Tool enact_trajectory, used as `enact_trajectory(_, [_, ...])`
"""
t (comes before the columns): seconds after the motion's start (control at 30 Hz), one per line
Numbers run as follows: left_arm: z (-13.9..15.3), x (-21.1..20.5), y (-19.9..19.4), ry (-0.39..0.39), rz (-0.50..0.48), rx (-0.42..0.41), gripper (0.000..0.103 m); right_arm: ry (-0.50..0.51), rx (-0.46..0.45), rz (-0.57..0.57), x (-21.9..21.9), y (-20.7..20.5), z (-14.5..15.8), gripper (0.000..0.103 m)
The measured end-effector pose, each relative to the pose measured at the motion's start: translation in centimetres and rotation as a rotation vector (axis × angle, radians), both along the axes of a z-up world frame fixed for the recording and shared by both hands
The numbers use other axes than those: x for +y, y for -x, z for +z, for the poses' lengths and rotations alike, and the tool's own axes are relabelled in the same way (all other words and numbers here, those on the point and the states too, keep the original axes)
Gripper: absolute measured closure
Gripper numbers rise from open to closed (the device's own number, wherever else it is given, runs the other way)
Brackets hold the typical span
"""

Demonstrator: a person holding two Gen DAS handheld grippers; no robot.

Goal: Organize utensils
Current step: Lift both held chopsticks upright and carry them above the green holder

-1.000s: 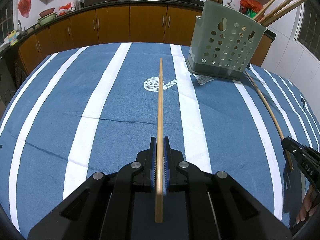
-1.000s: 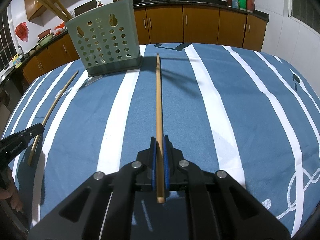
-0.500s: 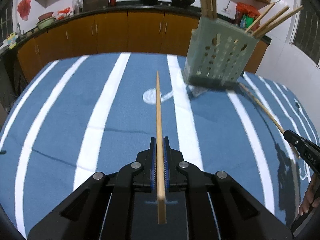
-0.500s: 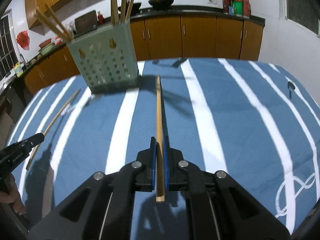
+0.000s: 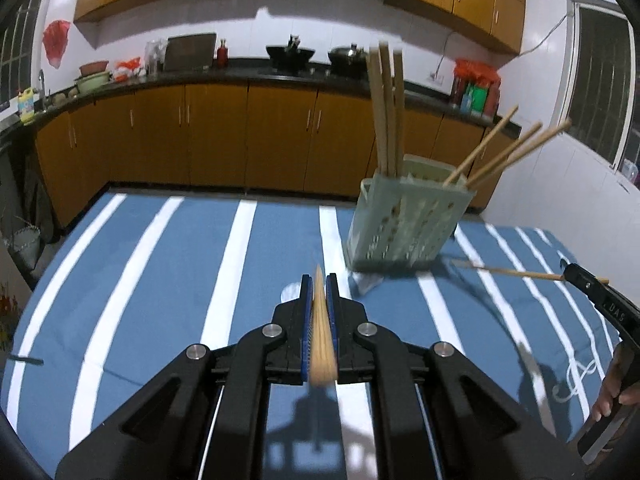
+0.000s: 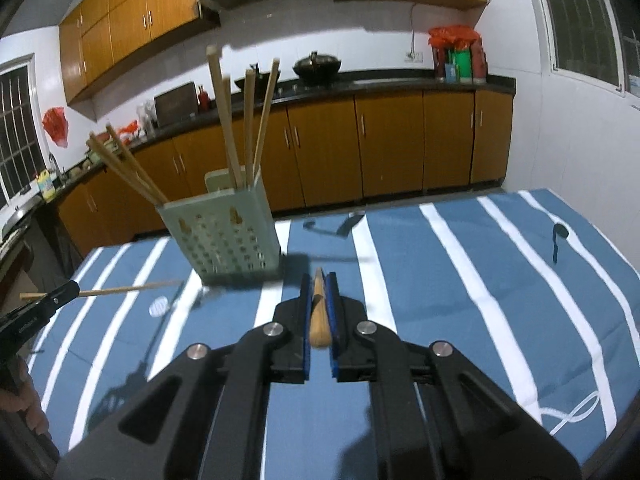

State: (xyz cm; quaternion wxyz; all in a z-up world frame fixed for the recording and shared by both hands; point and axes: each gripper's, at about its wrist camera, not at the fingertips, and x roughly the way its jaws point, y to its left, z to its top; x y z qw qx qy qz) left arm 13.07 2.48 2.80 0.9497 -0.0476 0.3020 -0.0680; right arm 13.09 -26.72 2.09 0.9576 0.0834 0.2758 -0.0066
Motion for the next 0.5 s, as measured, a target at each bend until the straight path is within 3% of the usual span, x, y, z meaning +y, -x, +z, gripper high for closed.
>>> enact_trajectory(0.5, [5.6,-0.3,-1.0,0.034,-0.018,-0.132,0.096,0.003,-0.163,0.051,0.4,0.3,6.9,0.095])
